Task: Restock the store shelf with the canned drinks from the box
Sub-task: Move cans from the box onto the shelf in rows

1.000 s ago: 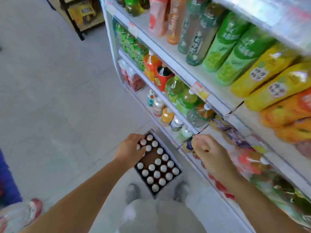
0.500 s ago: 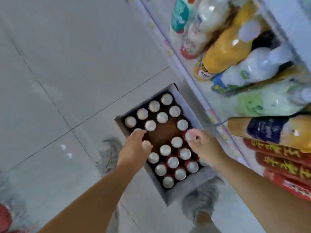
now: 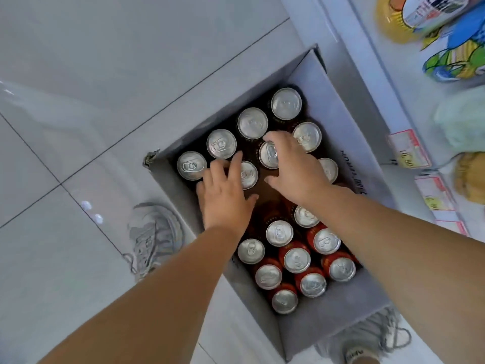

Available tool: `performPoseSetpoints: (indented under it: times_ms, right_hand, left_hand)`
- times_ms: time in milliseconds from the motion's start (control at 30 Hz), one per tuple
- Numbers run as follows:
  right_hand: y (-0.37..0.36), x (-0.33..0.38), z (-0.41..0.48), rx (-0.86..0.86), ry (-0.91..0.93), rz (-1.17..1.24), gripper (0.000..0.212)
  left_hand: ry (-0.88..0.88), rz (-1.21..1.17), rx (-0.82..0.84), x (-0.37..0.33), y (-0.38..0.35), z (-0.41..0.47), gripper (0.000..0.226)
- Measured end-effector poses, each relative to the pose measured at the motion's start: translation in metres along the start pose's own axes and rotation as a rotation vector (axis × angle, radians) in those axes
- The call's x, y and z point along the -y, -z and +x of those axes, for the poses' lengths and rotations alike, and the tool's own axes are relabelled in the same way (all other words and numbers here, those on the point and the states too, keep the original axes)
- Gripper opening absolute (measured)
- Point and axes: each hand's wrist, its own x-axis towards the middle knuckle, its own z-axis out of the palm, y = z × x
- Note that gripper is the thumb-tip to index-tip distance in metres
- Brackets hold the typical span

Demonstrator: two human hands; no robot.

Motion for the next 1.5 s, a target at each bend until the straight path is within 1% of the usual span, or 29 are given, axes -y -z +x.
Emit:
performPoseSetpoints:
  times_ms: [67, 133, 233, 267, 333, 400, 500, 567, 667, 733, 833, 900, 1000, 1100, 1167, 1233, 1300, 1367, 1500]
  right_hand:
    - [-0.007, -0.003, 0.004, -0.049, 0.003, -0.004, 0.075]
    - [-0.008, -0.003, 0.001, -0.105, -0.021, 0.026, 0.070]
    - [0.010, 0.009, -0.023, -0.161, -0.065, 0.106, 0.068]
    - [0.023, 0.014, -0.037, -0.185, -0.081, 0.133, 0.067]
    - [0.060, 0.027, -0.073, -0.242, -0.112, 0.185, 0.067]
    - [0.105, 0.045, -0.117, -0.284, -0.168, 0.272, 0.066]
    - [0.183, 0.080, -0.190, -0.360, -0.261, 0.394, 0.063]
    - [0.233, 0.105, -0.236, -0.420, -0.243, 0.476, 0.059]
    - [0.333, 0.154, -0.329, -0.544, -0.209, 0.570, 0.057]
    - [0.395, 0.184, -0.390, -0.622, -0.151, 0.640, 0.058]
    - [0.471, 0.222, -0.475, -0.743, -0.050, 0.671, 0.064]
    - [0.514, 0.243, -0.525, -0.853, 0.041, 0.681, 0.068]
    - [0.562, 0.260, -0.588, -1.053, 0.127, 0.634, 0.066]
    - [0.598, 0.265, -0.639, -1.258, 0.182, 0.621, 0.065]
    - [0.616, 0.264, -0.669, -1.357, 0.190, 0.615, 0.066]
    - [0.631, 0.261, -0.698, -1.455, 0.180, 0.612, 0.065]
    - [0.643, 0.252, -0.723, -1.572, 0.152, 0.592, 0.066]
    - [0.653, 0.237, -0.742, -1.675, 0.103, 0.567, 0.069]
    - [0.672, 0.200, -0.770, -1.783, -0.019, 0.534, 0.070]
  left_hand:
    - [0.007, 0.035, -0.068, -0.001, -0.005, 0.005, 0.081]
    - [0.018, 0.018, -0.101, -0.001, -0.006, 0.005, 0.077]
    - [-0.007, -0.050, -0.038, 0.000, 0.012, -0.006, 0.076]
    - [-0.031, -0.105, 0.004, -0.001, 0.025, -0.012, 0.075]
    - [-0.053, -0.304, 0.092, -0.009, 0.065, -0.027, 0.073]
    - [-0.049, -0.422, 0.145, -0.024, 0.121, -0.052, 0.072]
    - [-0.118, -0.444, 0.125, -0.054, 0.219, -0.094, 0.072]
    - [-0.162, -0.434, 0.103, -0.076, 0.281, -0.118, 0.072]
    - [-0.248, -0.426, 0.042, -0.127, 0.405, -0.172, 0.073]
    - [-0.327, -0.446, -0.053, -0.164, 0.482, -0.210, 0.072]
    - [-0.455, -0.492, -0.189, -0.214, 0.574, -0.263, 0.077]
    - [-0.573, -0.519, -0.257, -0.246, 0.625, -0.294, 0.075]
    - [-0.750, -0.612, -0.308, -0.288, 0.682, -0.333, 0.066]
    - [-0.901, -0.720, -0.314, -0.333, 0.726, -0.366, 0.065]
    - [-1.011, -0.776, -0.271, -0.360, 0.745, -0.381, 0.065]
    - [-1.086, -0.812, -0.228, -0.387, 0.759, -0.397, 0.070]
    - [-1.154, -0.851, -0.198, -0.413, 0.767, -0.411, 0.073]
    - [-1.215, -0.908, -0.163, -0.437, 0.769, -0.425, 0.069]
    - [-1.258, -1.015, -0.108, -0.473, 0.760, -0.448, 0.070]
